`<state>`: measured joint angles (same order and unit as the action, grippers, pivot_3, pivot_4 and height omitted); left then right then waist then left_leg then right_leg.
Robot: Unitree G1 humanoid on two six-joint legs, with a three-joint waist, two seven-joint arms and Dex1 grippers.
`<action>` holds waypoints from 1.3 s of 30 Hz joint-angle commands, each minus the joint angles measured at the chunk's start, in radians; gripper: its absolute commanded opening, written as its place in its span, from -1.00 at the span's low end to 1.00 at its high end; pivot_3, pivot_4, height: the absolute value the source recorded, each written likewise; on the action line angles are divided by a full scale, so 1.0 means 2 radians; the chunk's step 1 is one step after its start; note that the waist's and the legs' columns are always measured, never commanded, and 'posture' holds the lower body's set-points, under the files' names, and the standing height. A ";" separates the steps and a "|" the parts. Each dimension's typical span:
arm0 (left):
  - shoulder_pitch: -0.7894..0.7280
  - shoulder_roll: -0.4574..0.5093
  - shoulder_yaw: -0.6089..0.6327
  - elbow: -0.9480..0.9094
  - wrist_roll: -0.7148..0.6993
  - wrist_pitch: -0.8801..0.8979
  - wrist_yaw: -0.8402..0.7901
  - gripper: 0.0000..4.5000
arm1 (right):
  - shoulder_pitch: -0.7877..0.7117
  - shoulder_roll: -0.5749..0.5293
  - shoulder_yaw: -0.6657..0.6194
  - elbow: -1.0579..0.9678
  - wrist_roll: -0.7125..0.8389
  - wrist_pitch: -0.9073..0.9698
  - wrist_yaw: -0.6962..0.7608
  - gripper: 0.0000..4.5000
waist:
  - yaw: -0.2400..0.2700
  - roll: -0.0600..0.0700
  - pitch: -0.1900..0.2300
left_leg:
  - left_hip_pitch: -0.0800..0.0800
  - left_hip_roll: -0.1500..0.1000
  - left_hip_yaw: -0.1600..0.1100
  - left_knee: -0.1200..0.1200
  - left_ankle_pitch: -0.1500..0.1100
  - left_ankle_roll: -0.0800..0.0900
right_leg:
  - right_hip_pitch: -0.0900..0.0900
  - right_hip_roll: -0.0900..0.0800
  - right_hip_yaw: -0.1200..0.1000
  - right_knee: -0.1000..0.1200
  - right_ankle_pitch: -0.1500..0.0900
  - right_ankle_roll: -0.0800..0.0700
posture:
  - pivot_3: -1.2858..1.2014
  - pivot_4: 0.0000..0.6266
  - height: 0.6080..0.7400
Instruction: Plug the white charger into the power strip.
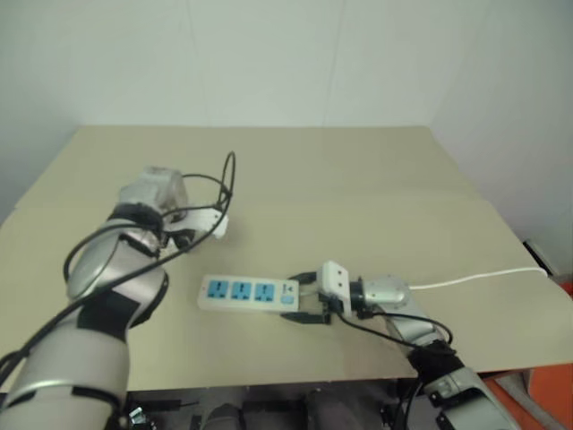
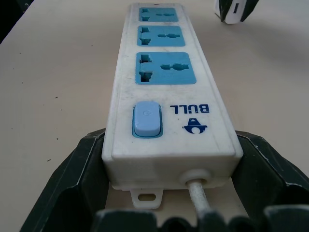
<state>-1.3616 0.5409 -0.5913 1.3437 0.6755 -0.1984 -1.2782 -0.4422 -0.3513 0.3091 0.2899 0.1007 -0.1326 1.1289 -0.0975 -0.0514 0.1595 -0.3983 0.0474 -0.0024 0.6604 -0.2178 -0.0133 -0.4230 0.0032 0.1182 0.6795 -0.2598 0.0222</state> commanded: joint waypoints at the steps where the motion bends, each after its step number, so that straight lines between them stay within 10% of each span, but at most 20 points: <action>1: -0.047 0.013 0.057 -0.023 -0.058 0.006 -0.025 -0.54 | 0.016 -0.007 0.016 0.004 -0.007 0.014 0.012 0.51 | 0.001 0.000 0.000 | 0.000 0.000 0.000 0.000 0.000 0.000 | 0.000 0.000 0.000 0.000 0.000 0.000 | 0.03 -0.52 1.00; 8: -0.060 0.051 0.217 -0.064 -0.222 0.072 -0.089 -0.54 | -0.008 -0.001 0.005 0.041 0.010 0.005 0.030 0.51 | -0.001 0.000 0.000 | -0.001 0.000 0.000 0.000 0.000 0.000 | 0.000 0.000 0.000 -0.001 0.000 0.000 | 0.03 -0.52 1.00; 17: 0.147 0.025 0.434 -0.328 -0.538 0.163 -0.158 -0.54 | -0.048 -0.001 -0.002 0.113 0.015 -0.025 0.068 0.51 | 0.002 0.000 0.000 | 0.001 0.000 0.000 0.001 0.000 0.000 | 0.001 0.000 0.000 0.001 0.002 -0.003 | 0.03 -0.52 1.00; 27: 0.261 -0.003 0.401 -0.463 -0.606 0.323 -0.104 -0.54 | -0.068 0.017 -0.002 0.164 0.005 -0.050 0.063 0.51 | 0.000 0.000 0.000 | 0.006 0.000 -0.001 0.001 0.000 -0.001 | 0.006 0.000 -0.001 0.001 0.000 0.000 | 0.03 -0.52 1.00; 39: 0.349 -0.051 0.320 -0.452 -0.547 0.168 -0.130 -0.54 | -0.041 0.020 0.004 0.137 -0.006 -0.050 0.038 0.51 | -0.001 0.000 0.000 | 0.010 0.000 0.000 0.001 0.000 -0.001 | 0.010 0.000 0.001 0.000 0.000 0.000 | 0.03 -0.52 1.00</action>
<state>-0.6550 0.4345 0.0615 0.4344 -0.4276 0.1805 -1.5092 -0.5514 -0.3048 0.2957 0.5562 0.1377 -0.2444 1.2177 -0.0997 -0.0505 0.1588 -0.3781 0.0479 -0.0032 0.6615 -0.2171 -0.0148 -0.4028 0.0036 0.1193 0.6795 -0.2602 0.0230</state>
